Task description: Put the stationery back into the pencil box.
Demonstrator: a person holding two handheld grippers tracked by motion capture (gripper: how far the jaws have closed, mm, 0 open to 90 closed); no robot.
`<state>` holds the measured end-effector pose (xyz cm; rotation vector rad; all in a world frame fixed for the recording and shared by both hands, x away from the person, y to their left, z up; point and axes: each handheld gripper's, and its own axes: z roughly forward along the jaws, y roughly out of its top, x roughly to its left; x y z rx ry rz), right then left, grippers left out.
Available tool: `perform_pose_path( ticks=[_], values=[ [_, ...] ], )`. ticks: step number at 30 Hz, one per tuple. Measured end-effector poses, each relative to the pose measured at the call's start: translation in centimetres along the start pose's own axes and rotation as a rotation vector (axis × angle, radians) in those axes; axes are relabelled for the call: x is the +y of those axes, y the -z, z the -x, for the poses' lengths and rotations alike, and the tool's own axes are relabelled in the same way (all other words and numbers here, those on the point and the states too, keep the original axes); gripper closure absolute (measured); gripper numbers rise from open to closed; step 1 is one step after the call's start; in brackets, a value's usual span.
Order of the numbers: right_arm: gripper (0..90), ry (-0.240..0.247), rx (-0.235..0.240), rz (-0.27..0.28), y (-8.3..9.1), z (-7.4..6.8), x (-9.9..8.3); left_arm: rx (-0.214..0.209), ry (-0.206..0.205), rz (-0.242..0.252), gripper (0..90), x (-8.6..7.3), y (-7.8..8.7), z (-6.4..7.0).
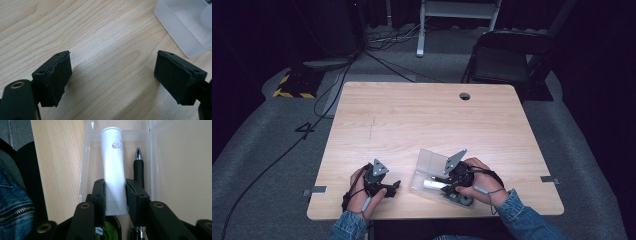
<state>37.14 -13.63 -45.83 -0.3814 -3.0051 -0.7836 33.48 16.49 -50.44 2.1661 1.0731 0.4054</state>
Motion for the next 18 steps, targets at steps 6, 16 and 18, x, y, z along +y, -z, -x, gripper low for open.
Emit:
perform_pose_path(
  ticks=[6, 16, 18],
  values=[
    [70.2, -0.001, -0.017, 0.001, 0.02, 0.06, -0.03, -0.001, 0.002, 0.0, 15.0, 0.0, -0.01, 0.01],
    [70.9, 0.018, -0.045, -0.003, -0.2, -0.03, -0.05, -0.002, 0.0, 0.001, 15.0, 0.01, -0.03, 0.0],
    [70.7, 0.017, -0.043, -0.004, -0.19, -0.06, -0.05, -0.002, 0.0, 0.001, 15.0, 0.01, -0.03, 0.0]
  ],
)
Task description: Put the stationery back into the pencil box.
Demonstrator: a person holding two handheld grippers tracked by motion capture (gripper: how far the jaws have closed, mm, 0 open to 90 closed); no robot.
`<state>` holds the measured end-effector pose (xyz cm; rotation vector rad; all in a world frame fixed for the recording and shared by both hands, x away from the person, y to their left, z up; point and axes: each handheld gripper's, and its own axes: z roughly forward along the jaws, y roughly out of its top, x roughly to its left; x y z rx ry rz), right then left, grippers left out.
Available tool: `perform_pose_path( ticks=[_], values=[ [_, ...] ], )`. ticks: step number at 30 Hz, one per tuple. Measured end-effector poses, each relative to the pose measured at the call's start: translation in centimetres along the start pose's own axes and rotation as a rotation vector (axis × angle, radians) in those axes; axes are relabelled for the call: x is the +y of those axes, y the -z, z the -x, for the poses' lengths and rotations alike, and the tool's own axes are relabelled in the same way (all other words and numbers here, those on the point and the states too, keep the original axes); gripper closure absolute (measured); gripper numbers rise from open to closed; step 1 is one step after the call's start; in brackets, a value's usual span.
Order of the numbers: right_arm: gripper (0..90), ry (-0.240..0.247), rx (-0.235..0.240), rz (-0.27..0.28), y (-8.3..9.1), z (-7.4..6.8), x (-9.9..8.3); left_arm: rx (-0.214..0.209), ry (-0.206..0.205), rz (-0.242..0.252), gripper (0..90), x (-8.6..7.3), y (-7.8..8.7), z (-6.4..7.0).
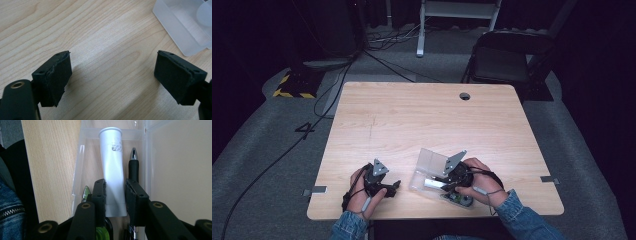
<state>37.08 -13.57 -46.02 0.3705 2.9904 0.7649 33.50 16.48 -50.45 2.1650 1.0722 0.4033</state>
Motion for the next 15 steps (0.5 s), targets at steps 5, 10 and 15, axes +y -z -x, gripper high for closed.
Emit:
perform_pose_path(
  ticks=[5, 10, 15],
  values=[
    [67.4, -0.002, 0.007, 0.017, 0.2, -0.1, 0.0, 0.0, 0.0, 0.0, 15.0, 0.0, 0.0, 0.0],
    [64.8, -0.023, 0.006, 0.049, 0.9, -0.1, 0.1, 0.002, -0.002, 0.0, 15.0, 0.0, 0.0, 0.0],
    [63.7, -0.032, -0.021, 0.093, 2.2, 0.1, -0.1, 0.003, -0.01, -0.003, 15.0, 0.1, 0.0, -0.1]
  ],
)
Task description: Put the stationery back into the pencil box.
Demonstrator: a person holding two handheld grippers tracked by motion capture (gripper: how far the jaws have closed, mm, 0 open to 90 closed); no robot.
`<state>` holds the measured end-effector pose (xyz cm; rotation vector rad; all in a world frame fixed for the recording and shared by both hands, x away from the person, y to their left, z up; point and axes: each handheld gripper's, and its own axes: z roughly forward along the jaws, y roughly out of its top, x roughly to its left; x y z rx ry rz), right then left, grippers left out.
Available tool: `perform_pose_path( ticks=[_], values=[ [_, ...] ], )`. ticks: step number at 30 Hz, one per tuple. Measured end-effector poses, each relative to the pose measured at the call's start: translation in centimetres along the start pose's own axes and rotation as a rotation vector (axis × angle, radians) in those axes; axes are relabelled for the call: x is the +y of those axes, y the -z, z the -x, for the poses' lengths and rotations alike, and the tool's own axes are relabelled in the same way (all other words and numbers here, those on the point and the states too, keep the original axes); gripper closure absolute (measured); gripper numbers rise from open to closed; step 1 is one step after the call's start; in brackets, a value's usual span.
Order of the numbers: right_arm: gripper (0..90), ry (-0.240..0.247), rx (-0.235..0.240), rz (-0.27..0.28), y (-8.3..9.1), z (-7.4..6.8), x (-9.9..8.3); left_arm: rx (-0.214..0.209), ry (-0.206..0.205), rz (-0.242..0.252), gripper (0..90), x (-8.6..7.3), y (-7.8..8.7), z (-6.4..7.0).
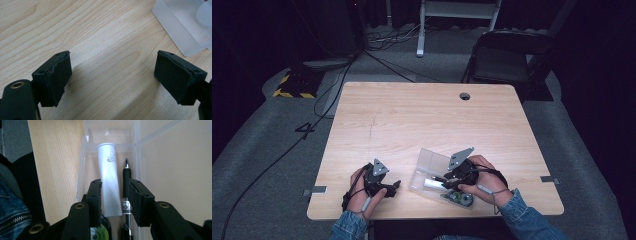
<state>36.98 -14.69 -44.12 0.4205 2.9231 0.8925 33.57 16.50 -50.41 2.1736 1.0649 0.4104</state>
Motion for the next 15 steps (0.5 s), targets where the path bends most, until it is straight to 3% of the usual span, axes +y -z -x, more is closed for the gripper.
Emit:
perform_pose_path(
  ticks=[15],
  values=[
    [47.2, -0.091, -0.145, 0.162, 4.9, 1.9, -1.2, -0.002, 0.009, 0.003, 15.0, 0.0, 0.0, -0.3]
  ],
)
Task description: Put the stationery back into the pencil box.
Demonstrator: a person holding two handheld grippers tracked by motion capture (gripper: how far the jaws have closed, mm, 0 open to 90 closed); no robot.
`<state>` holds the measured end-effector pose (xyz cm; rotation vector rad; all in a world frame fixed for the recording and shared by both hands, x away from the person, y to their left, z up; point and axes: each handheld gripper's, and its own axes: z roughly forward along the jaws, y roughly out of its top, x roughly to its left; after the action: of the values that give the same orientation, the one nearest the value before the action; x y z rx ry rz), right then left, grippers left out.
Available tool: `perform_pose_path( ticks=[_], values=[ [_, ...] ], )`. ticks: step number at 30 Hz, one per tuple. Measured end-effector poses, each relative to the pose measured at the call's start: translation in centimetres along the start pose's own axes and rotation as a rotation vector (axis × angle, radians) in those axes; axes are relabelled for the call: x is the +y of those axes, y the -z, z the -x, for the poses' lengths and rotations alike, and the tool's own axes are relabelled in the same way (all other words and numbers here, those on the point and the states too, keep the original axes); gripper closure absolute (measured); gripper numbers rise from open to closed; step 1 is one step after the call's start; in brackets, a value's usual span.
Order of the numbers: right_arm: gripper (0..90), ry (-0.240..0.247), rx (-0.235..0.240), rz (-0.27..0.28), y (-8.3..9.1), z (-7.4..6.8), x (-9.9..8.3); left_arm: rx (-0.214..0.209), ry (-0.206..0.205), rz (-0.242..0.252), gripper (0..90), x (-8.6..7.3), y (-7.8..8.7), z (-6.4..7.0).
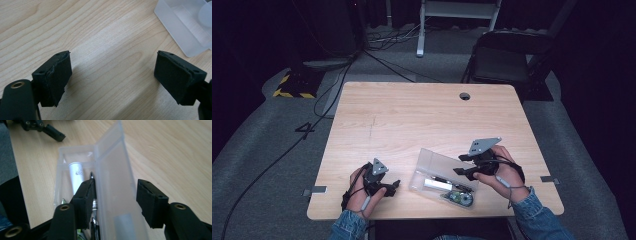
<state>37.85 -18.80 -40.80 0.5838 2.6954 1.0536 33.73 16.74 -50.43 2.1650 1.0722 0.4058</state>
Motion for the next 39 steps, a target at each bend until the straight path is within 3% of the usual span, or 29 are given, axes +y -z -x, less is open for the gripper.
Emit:
perform_pose_path(
  ticks=[5, 11, 12, 13, 17, 28, 39],
  values=[
    [41.9, -0.032, -0.034, 0.031, 1.2, 1.0, -0.4, 0.004, 0.003, -0.002, 15.0, -0.1, 0.1, -0.3],
    [36.9, -0.108, -0.1, 0.063, 2.9, 2.6, -1.6, 0.004, -0.006, -0.003, 14.9, 0.0, 0.1, -0.8],
    [36.9, -0.108, -0.1, 0.063, 2.9, 2.6, -1.6, 0.002, 0.01, 0.002, 14.9, -0.1, 0.1, -0.7],
    [36.4, -0.122, -0.106, 0.071, 3.2, 2.8, -1.7, 0.003, -0.003, -0.005, 14.9, 0.0, 0.1, -0.9],
    [34.5, -0.169, -0.145, 0.093, 4.2, 4.1, -2.8, 0.014, 0.012, -0.001, 14.9, 0.0, 0.1, -1.2],
    [33.5, -0.246, -0.187, 0.098, 5.0, 6.2, -5.2, 0.022, 0.016, 0.0, 14.9, -0.1, 0.1, -1.5],
    [32.9, -0.314, -0.261, 0.095, 4.4, 8.3, -8.3, 0.026, 0.024, -0.003, 14.9, -0.1, 0.1, -1.6]
  ],
)
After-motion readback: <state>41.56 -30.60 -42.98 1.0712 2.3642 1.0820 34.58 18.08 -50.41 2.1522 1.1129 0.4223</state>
